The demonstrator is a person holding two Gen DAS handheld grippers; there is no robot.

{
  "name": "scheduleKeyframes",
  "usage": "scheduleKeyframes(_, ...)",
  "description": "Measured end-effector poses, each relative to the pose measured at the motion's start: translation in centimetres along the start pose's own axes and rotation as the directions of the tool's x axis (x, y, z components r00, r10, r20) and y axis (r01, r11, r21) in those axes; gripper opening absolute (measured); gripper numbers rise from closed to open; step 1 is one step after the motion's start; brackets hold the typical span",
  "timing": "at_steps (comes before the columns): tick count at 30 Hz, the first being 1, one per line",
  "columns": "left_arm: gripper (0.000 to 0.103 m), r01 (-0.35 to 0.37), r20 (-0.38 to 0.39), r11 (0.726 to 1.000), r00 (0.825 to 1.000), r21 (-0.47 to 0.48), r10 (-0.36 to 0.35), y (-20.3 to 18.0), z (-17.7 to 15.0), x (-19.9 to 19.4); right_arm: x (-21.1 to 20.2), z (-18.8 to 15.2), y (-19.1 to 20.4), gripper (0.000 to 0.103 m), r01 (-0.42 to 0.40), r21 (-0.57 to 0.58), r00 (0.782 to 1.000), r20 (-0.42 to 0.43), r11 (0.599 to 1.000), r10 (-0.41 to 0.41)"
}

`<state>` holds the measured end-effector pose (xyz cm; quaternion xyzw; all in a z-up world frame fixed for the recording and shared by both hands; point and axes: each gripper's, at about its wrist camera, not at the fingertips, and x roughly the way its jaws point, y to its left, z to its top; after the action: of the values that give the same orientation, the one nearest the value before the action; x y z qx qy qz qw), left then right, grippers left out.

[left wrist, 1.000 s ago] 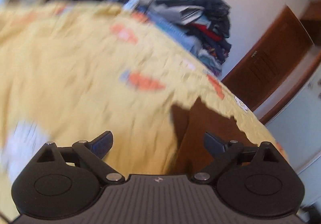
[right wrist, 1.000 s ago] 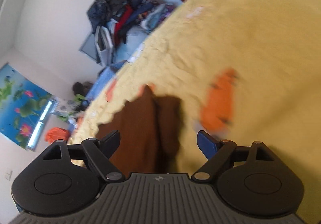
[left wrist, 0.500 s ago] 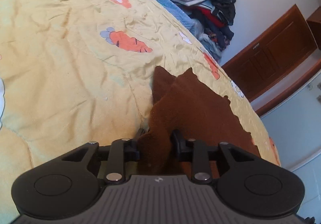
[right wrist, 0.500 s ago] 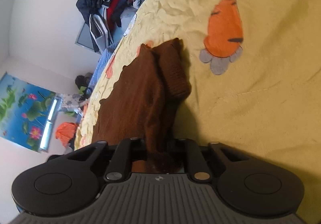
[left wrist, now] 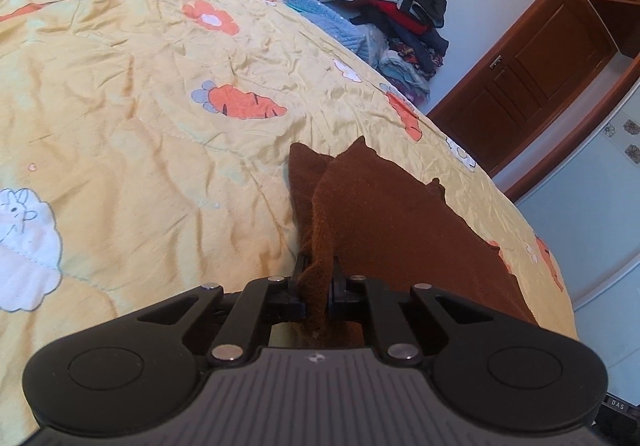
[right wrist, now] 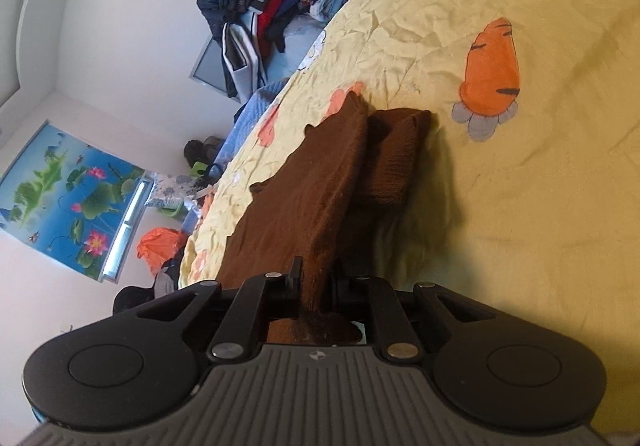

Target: Fold small clothes

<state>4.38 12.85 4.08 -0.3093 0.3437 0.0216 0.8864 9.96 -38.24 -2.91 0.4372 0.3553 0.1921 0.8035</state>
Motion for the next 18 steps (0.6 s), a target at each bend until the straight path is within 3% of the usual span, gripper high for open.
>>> scheduleKeyframes(15, 0.008, -0.02, -0.056, 0.999, 0.998, 0.031, 0.022, 3.0, -2.8, -3.5, -2.9, -4.5, -1.9, 0.017, 0.016, 0.031, 0.998, -0.063, 0.999, -0.014)
scheduleKeyframes(18, 0.011, -0.009, -0.085, 1.0, 0.996, 0.024, 0.011, 3.8, -2.9, -3.4, -2.6, -4.6, -2.2, 0.028, 0.045, 0.04, 0.998, -0.047, 0.998, -0.043)
